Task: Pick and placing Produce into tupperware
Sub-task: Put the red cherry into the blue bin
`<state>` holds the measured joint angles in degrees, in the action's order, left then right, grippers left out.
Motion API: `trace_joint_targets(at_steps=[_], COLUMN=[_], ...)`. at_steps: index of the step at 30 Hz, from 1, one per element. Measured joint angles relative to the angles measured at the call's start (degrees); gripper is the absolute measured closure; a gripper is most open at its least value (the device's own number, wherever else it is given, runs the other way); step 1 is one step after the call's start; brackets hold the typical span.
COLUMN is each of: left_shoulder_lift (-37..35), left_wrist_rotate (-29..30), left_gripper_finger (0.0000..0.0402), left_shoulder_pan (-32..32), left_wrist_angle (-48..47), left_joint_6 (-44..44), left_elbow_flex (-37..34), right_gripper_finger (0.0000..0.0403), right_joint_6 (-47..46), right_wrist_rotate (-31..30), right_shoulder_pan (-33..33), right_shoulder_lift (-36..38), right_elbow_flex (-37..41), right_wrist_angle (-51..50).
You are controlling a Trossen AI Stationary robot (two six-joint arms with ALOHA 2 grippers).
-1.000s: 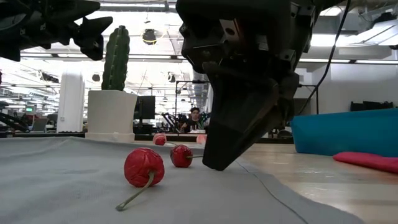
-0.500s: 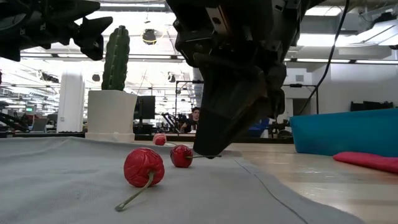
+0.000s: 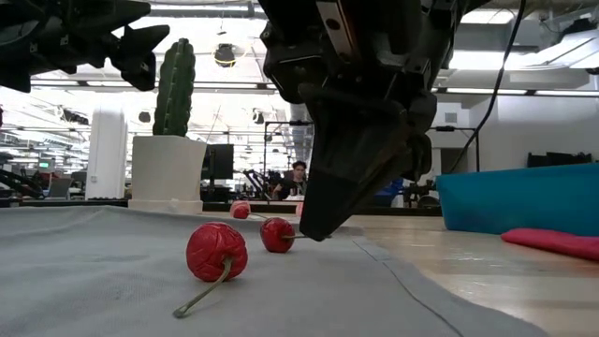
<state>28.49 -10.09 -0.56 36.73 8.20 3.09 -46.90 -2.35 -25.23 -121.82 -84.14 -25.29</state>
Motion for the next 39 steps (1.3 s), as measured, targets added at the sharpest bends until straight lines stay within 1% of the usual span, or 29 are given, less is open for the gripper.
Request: trace_joint_targets(at_steps=[1,3,5,8,12,20,28,32,35,37,39], left_shoulder_lift=[0.0,0.0,0.0,0.0,0.0,0.0,0.0,0.0,-0.4,-0.9,-1.6], left_wrist_rotate=[0.0,0.0,0.0,0.0,0.0,0.0,0.0,0.0,0.0,0.3,0.3], left_gripper_finger=[0.0253,0.0253,0.0253,0.0253,0.0253,0.0253,0.0253,0.0253,0.0253,0.0253,0.0253], left_shoulder_pan=[0.0,0.0,0.0,0.0,0.0,0.0,0.0,0.0,0.0,0.0,0.0], left_wrist_angle=[0.0,0.0,0.0,0.0,0.0,0.0,-0.5,-0.5,0.5,0.9,0.9], left_joint_6=[0.0,0.0,0.0,0.0,0.0,0.0,0.0,-0.7,-0.8,-0.5,-0.5], left_elbow_flex=[0.0,0.0,0.0,0.0,0.0,0.0,0.0,0.0,0.0,0.0,0.0], right_gripper_finger=[0.0359,0.0381,0.0391,0.0384,0.0392,0.0392,0.0392,0.0392,0.0392,0.0392,0.0392], right_joint_6=[0.0,0.0,0.4,0.2,1.3,4.6,8.8,11.5,14.1,16.0,18.1], right_wrist_rotate=[0.2,0.8,0.7,0.6,0.4,-1.3,-7.1,-10.3,-12.7,-15.0,-17.1], right_shoulder_pan=[0.0,0.0,0.0,0.0,0.3,1.5,1.4,1.9,2.4,2.5,3.0], right_shoulder_lift=[0.0,0.0,0.0,0.0,0.0,1.1,2.3,3.1,4.2,6.2,8.4], right_elbow_flex=[0.0,0.0,0.0,0.0,0.0,-1.1,-7.5,-8.2,-8.3,-8.1,-8.3], right_wrist_angle=[0.0,0.0,0.0,0.0,0.0,-1.0,-10.8,-14.0,-14.0,-15.3,-14.1])
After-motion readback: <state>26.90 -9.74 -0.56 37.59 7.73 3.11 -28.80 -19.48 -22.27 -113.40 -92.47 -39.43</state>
